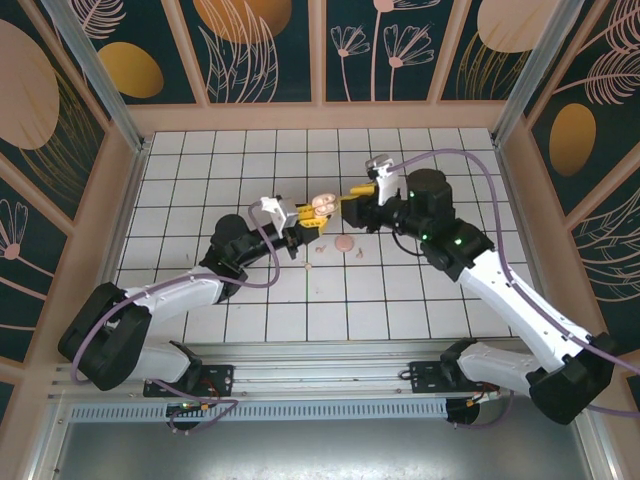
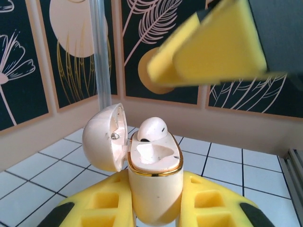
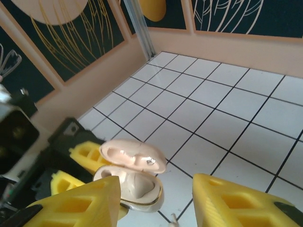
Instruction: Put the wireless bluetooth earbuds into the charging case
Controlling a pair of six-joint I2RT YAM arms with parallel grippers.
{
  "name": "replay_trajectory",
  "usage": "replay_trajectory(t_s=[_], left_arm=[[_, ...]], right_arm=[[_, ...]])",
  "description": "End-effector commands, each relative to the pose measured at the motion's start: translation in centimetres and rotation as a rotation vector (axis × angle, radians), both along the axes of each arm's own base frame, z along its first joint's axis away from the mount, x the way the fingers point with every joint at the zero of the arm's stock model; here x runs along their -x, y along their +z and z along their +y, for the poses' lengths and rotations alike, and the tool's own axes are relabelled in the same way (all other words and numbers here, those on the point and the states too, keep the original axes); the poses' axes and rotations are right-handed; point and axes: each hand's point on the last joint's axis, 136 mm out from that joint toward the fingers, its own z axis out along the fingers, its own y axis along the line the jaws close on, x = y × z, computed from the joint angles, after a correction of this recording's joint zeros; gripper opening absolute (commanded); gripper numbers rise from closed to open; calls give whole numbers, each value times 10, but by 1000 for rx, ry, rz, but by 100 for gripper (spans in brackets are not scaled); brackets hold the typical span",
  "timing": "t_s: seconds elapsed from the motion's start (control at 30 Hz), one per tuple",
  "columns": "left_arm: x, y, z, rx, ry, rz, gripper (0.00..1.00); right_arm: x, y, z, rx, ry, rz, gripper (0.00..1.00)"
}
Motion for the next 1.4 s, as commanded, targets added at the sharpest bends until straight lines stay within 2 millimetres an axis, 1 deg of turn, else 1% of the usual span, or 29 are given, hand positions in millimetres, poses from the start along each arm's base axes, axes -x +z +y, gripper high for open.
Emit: replay_trajectory(t_s=[0.0, 0.07, 0.13, 0.17, 0.2, 0.27, 0.3, 0.37, 0.43, 0.5, 0.6, 0.67, 0.77, 0.83, 1.03, 1.1, 1.2, 1.37], left_arm=[[3, -2, 8, 42, 25, 6, 12], [3, -12, 13, 46, 48, 33, 12], [2, -24, 17, 43, 76, 70, 12], [1, -29, 19, 45, 89, 91, 12], [1, -33, 22, 47, 100, 106, 12], [0, -43, 28, 52, 131, 151, 12], [0, -48, 31, 55, 144, 170, 12], [-1, -57, 38, 59, 182, 215, 11], [-1, -64, 45, 66, 220, 253, 11], [-3, -72, 53, 65, 266, 291, 11], [-8, -83, 70, 68, 369, 348, 10], [-11, -87, 88, 112, 460, 387, 11], [-14, -99, 115, 151, 595, 447, 11], [-13, -101, 129, 176, 654, 458, 12], [-16, -104, 160, 179, 788, 474, 14], [-19, -106, 169, 186, 817, 492, 14], [-21, -105, 178, 205, 835, 510, 15], [-22, -101, 178, 199, 829, 508, 15]], right_arm=[[10, 21, 2, -98, 75, 64, 45], [9, 13, 2, -88, 78, 107, 45], [6, -3, 0, -52, 61, 161, 45], [-3, -14, -8, -26, 19, 195, 44], [-8, -25, -12, -1, -4, 229, 44], [-19, -53, -22, 71, -83, 320, 43], [-22, -63, -25, 96, -101, 351, 43], [-29, -90, -32, 166, -156, 444, 42], [-34, -113, -37, 226, -199, 524, 42], [-36, -131, -36, 267, -203, 587, 41], [-37, -154, -31, 299, -202, 665, 40], [-39, -170, -28, 329, -228, 703, 40], [-37, -193, -19, 362, -236, 761, 40], [-32, -205, -6, 377, -228, 798, 40], [-18, -234, 34, 387, -215, 900, 40], [-15, -244, 44, 405, -216, 919, 40], [-10, -255, 58, 422, -216, 943, 41], [-7, -268, 76, 440, -198, 960, 41]])
